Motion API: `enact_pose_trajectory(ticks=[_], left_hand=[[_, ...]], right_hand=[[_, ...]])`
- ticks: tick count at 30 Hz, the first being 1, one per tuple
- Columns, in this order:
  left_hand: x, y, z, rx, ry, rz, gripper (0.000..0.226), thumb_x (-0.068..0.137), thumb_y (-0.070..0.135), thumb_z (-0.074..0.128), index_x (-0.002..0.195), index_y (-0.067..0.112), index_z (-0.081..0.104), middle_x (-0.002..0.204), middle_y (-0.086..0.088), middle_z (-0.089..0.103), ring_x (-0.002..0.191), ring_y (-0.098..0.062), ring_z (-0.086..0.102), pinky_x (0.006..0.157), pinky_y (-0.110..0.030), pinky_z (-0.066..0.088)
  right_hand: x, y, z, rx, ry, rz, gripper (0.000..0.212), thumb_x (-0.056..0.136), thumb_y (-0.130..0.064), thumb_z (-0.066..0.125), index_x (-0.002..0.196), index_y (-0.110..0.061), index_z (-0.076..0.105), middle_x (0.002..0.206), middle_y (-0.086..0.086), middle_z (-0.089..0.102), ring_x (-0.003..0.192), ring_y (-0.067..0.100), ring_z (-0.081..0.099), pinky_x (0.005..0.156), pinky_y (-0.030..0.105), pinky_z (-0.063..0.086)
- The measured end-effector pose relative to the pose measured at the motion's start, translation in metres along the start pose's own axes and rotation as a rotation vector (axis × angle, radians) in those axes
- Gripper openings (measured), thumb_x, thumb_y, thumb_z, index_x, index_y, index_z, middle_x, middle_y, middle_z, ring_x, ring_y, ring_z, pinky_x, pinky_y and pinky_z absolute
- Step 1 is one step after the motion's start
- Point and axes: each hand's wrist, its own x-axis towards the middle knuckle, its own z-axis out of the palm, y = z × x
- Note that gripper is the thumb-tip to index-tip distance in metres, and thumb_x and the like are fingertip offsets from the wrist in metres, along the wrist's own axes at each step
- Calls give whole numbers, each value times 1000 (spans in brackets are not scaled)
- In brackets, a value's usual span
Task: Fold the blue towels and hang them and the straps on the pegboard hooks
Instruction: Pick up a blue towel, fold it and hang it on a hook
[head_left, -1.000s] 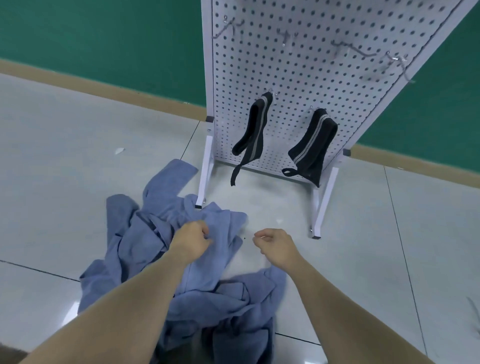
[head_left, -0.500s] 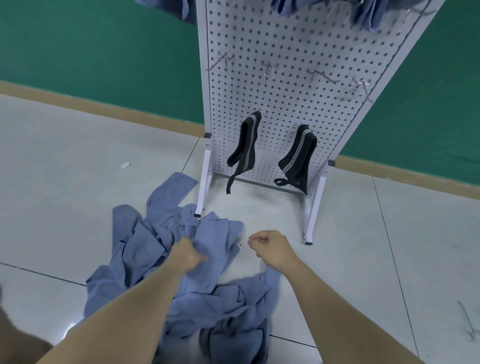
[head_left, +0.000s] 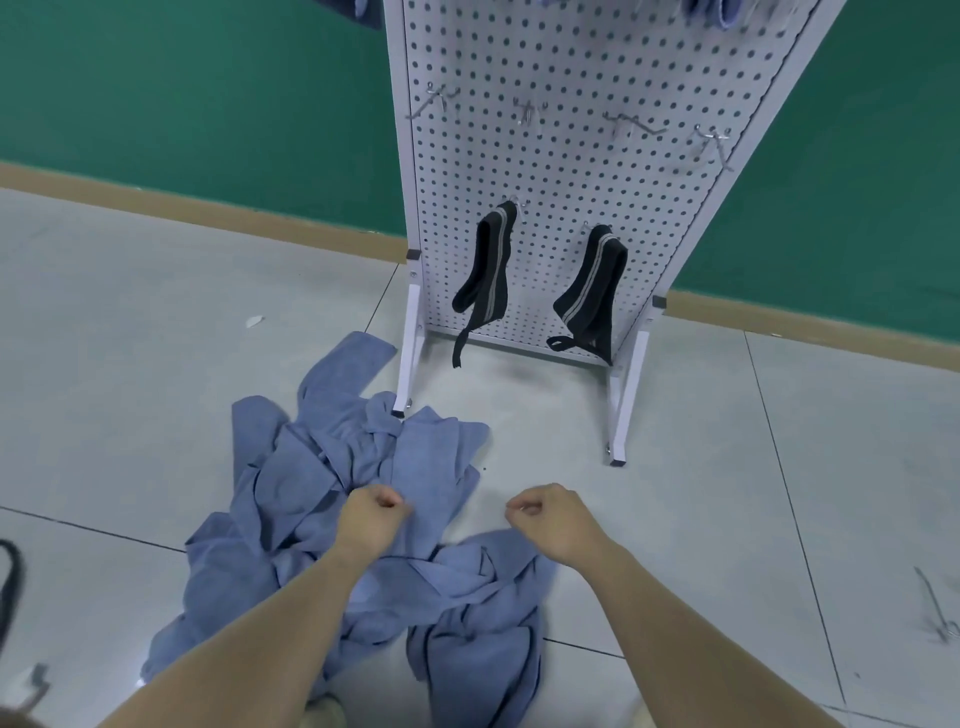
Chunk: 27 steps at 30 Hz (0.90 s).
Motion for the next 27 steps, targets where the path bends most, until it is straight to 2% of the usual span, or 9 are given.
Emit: enact_pose_trajectory(ticks=[4,7,10,12,15,19,21,24,27], left_hand=[[-3,72,-2,-213,-72,141,24,96,8,69,75,13,58,81,-1,62,79,-14,56,70,-18,44],[-12,135,-10,-285,-166,287,18,94,8,73,79,14,65,80,3,68,81,-9,62,81,-19,48],[-36,185,-26,-277,-291,458,13,92,0,71,84,10,69,77,5,73,76,-2,68,80,-15,52],[-54,211,-38,-244,-349,539,8,93,-1,70,94,6,72,90,-5,78,87,-8,71,89,-22,57],[-80,241,-63,-206,-389,600,13,94,-1,68,97,9,75,102,-11,78,93,-15,71,97,-31,55],[-125,278,-102,-175,-406,643,24,93,-8,65,96,12,77,92,-6,79,83,-14,71,85,-26,58],[-150,289,-123,-166,-376,675,21,96,-7,60,97,8,74,89,-6,79,80,-16,73,78,-26,61],[-175,291,-151,19,-190,743,12,97,4,63,96,12,73,86,-1,77,73,-14,69,66,-25,55],[-185,280,-167,170,-22,794,22,91,20,75,111,26,67,102,7,70,80,-16,68,75,-31,56]], right_hand=[[6,-34,-11,229,19,24,15,98,-30,65,96,-19,76,105,9,76,93,25,74,84,34,58],[8,-75,-33,450,11,51,40,97,-50,64,106,-12,73,105,4,76,90,22,75,83,34,59],[3,-117,-63,596,-53,0,59,87,-66,69,109,-11,76,85,0,75,73,16,72,72,31,60],[-6,-143,-86,622,-76,-53,53,89,-55,73,113,-9,76,84,4,73,70,16,69,68,32,60],[-28,-178,-119,604,-74,-147,35,95,-39,72,111,-9,77,102,12,78,91,24,73,83,37,62],[-64,-222,-152,432,71,-228,24,84,-31,69,96,-12,78,95,9,71,89,23,63,87,38,54],[-84,-238,-164,361,117,-265,30,77,-36,67,94,-16,80,96,13,72,90,25,62,84,39,51],[-123,-251,-182,227,126,-373,23,96,-31,66,101,-13,79,109,15,77,93,25,68,87,38,54],[-154,-255,-193,181,65,-462,27,104,-29,60,105,-6,75,101,11,79,84,19,71,76,29,58]])
